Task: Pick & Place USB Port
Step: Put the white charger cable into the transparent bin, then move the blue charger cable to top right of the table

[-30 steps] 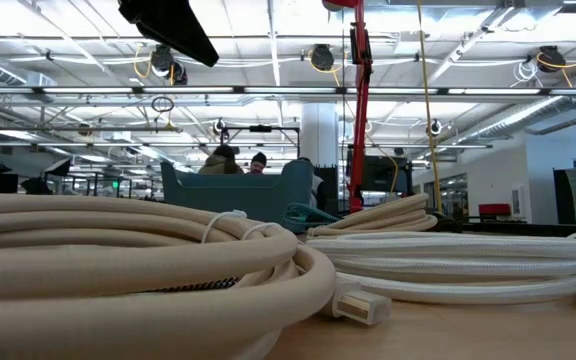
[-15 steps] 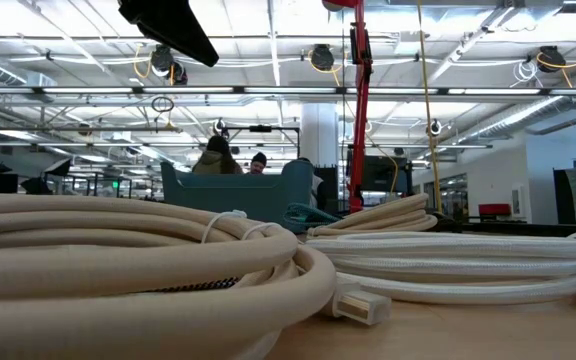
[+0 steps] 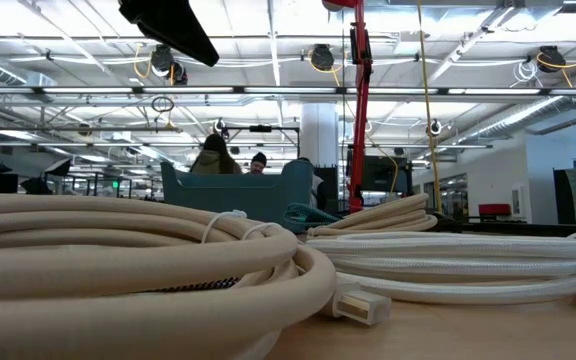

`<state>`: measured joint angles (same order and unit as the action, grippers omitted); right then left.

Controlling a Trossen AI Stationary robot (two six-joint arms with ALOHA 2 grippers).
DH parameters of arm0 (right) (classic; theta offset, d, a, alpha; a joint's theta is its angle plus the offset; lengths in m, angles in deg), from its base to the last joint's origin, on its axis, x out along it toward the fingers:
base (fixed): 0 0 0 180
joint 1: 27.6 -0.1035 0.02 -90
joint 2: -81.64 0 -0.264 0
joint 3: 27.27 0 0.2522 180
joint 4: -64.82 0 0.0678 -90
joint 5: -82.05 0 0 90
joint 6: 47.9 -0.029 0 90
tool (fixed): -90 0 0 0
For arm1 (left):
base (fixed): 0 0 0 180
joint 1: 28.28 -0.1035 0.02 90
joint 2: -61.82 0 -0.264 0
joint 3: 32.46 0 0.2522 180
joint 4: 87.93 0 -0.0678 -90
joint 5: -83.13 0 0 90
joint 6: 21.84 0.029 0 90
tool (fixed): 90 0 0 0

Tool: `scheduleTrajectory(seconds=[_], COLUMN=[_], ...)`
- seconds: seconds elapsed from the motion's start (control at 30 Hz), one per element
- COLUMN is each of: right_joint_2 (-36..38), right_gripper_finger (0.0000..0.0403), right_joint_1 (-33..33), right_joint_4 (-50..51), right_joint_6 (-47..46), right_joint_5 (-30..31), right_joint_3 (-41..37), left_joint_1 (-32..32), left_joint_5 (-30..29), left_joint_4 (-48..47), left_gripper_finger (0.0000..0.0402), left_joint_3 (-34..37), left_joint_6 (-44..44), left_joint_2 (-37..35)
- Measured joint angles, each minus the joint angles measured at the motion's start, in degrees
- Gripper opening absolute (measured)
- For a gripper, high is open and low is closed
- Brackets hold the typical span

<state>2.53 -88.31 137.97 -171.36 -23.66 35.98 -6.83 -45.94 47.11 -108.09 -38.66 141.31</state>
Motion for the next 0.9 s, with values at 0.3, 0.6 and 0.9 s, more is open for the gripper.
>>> scheduleTrajectory(seconds=[0.3,0.6,0.9], right_joint_2=[1.1,7.0,14.1], right_gripper_finger=[0.0107,0.0121,0.0121], right_joint_1=[1.9,4.5,5.2], right_joint_4=[1.3,5.8,3.4], right_joint_6=[2.5,4.3,10.0], right_joint_5=[0.0,3.6,19.2], right_joint_3=[0.0,0.0,0.5], left_joint_1=[-1.0,-4.7,-4.6], left_joint_5=[0.5,4.5,4.5], left_joint_4=[6.0,7.8,7.9], left_gripper_finger=[0.0085,0.0085,0.0086], left_joint_3=[3.1,4.5,4.5], left_joint_6=[2.3,2.1,2.4], left_joint_2=[0.0,0.0,0.0])
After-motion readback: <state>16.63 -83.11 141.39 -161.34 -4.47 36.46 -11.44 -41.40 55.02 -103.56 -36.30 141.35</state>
